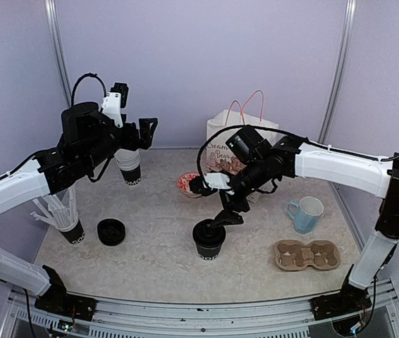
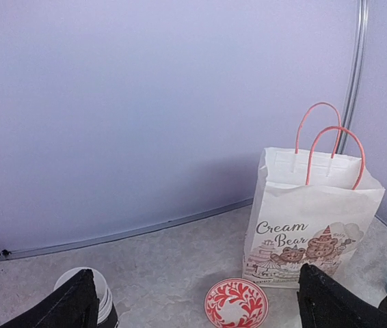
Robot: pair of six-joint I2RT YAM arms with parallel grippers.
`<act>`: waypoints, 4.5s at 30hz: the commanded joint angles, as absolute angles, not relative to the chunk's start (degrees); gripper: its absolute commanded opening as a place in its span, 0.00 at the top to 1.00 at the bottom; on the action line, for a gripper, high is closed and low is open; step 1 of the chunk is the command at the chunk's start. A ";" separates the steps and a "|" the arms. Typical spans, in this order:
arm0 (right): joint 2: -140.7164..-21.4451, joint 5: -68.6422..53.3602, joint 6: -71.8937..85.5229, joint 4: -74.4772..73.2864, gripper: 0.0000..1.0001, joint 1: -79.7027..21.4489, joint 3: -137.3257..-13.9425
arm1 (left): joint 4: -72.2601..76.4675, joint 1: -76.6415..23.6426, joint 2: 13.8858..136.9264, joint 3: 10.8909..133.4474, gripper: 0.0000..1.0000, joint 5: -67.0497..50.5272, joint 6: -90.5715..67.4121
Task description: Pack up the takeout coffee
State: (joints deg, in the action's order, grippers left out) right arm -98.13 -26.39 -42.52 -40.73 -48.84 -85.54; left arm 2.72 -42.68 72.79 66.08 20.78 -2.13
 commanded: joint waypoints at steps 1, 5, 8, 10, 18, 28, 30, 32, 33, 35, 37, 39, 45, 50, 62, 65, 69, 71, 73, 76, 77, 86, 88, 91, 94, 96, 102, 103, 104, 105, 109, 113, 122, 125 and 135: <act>-101.73 -22.02 -44.47 -45.00 0.00 -50.14 -88.51 | 10.26 -41.75 67.39 61.25 0.01 14.80 -2.32; -103.94 -21.54 -44.57 -46.14 0.01 -51.24 -89.81 | 7.97 -41.79 68.09 62.52 0.03 13.27 -2.62; -105.28 -22.14 -44.81 -47.70 0.00 -51.71 -90.96 | 7.47 -41.91 68.87 62.69 0.04 12.19 -2.88; -105.93 -22.90 -45.19 -48.88 0.01 -51.93 -91.52 | 7.32 -42.00 68.83 62.67 0.05 12.04 -2.82; -104.73 -26.99 -46.14 -51.13 0.04 -52.12 -91.59 | 6.30 -42.01 69.29 63.14 0.07 13.10 -2.68; -106.36 -25.66 -44.96 -52.45 0.05 -52.43 -92.59 | 5.37 -42.01 70.12 63.69 0.07 12.39 -2.92; -106.95 -25.15 -44.83 -52.56 0.06 -52.62 -92.72 | 5.28 -42.01 70.22 63.79 0.07 12.36 -2.90; -107.37 -24.16 -44.74 -52.55 0.08 -52.92 -92.64 | 5.27 -42.01 70.22 63.78 0.07 12.39 -2.94; -107.58 -23.67 -44.74 -52.56 0.08 -53.18 -92.57 | 5.27 -42.01 70.22 63.73 0.07 12.44 -2.86; -107.74 -22.70 -44.82 -52.43 0.09 -53.62 -92.10 | 5.32 -42.01 70.22 63.72 0.07 12.50 -2.82; -107.85 -21.96 -44.96 -52.45 0.09 -54.06 -91.73 | 5.27 -42.01 70.22 63.72 0.07 12.40 -2.84; -107.90 -21.64 -45.02 -52.54 0.09 -54.37 -91.54 | 5.19 -42.01 70.27 63.71 0.07 12.32 -2.77; -107.82 -20.29 -45.05 -52.00 0.11 -55.09 -90.93 | 5.19 -42.01 70.35 63.63 0.07 12.31 -2.75; -108.60 -20.20 -44.66 -52.57 0.15 -55.28 -90.98 | 5.10 -42.01 70.45 63.63 0.07 12.33 -2.65; -106.08 -17.74 -42.84 -54.42 0.27 -54.71 -90.38 | 5.10 -42.01 70.71 63.63 0.07 12.02 -2.55; -104.11 -17.70 -42.23 -55.08 0.27 -52.98 -89.28 | 5.10 -41.97 70.66 63.63 0.07 11.92 -2.55; -100.60 -17.45 -41.51 -55.29 0.28 -47.78 -86.07 | 5.10 -41.93 70.57 63.72 0.07 11.83 -2.55; -98.59 -17.57 -41.17 -54.93 0.28 -45.15 -84.48 | 5.01 -41.92 70.58 63.80 0.07 11.97 -2.59; -96.35 -17.54 -40.46 -54.14 0.29 -41.69 -82.37 | 4.93 -41.92 70.53 63.85 0.07 11.95 -2.57; -92.91 -16.97 -39.19 -51.51 0.29 -36.41 -79.88 | 4.77 -41.92 70.62 64.00 0.07 11.88 -2.55; -91.81 -16.80 -38.76 -50.55 0.29 -34.27 -79.08 | 4.75 -41.87 70.70 64.06 0.07 11.82 -2.57; -89.56 -12.89 -37.04 -46.52 0.28 -22.30 -76.70 | 3.64 -41.75 71.92 64.90 0.07 10.92 -3.17; -90.01 -12.15 -36.81 -45.66 0.28 -19.89 -77.10 | 3.40 -41.76 72.05 65.08 0.07 10.90 -3.17; -91.24 -11.43 -36.30 -44.33 0.28 -16.51 -77.87 | 2.82 -41.75 72.15 65.44 0.07 11.51 -3.45; -92.88 -11.13 -35.78 -43.44 0.28 -13.51 -78.65 | 1.27 -41.66 72.75 66.58 0.07 12.09 -3.76; -93.94 -11.59 -35.40 -43.04 0.27 -12.21 -79.11 | 0.45 -41.66 73.24 67.16 0.08 12.17 -3.78; -97.91 -13.04 -32.31 -42.43 0.27 -9.35 -81.65 | -1.29 -41.66 74.48 68.10 0.10 11.09 -4.04; -98.54 -13.14 -31.72 -42.18 0.26 -8.95 -81.96 | -1.75 -41.66 74.61 68.26 0.10 11.08 -4.00; -99.03 -13.43 -31.32 -41.99 0.26 -8.58 -82.30 | -2.09 -41.66 74.77 68.48 0.10 11.14 -3.96; -99.71 -13.98 -30.89 -42.01 0.26 -8.18 -82.65 | -2.37 -41.66 74.93 68.69 0.10 11.18 -3.96; -101.65 -16.24 -29.52 -43.01 0.21 -6.75 -84.34 | -3.34 -41.66 75.46 69.32 0.10 10.93 -4.04; -101.86 -16.66 -29.09 -43.59 0.01 -6.46 -85.14 | -4.48 -41.66 76.30 70.21 0.10 10.38 -4.11; -93.47 -14.01 -25.50 -43.91 0.01 -6.28 -82.83 | -22.59 -38.39 84.20 83.89 0.22 15.10 -6.87; -87.57 -17.45 -24.97 -43.20 0.01 -6.33 -79.83 | -28.78 -35.28 88.16 89.29 0.32 13.52 -8.41; -74.50 -39.66 -35.06 -43.14 0.12 -17.52 -66.28 | -42.10 -27.95 101.70 99.09 0.53 15.29 -8.45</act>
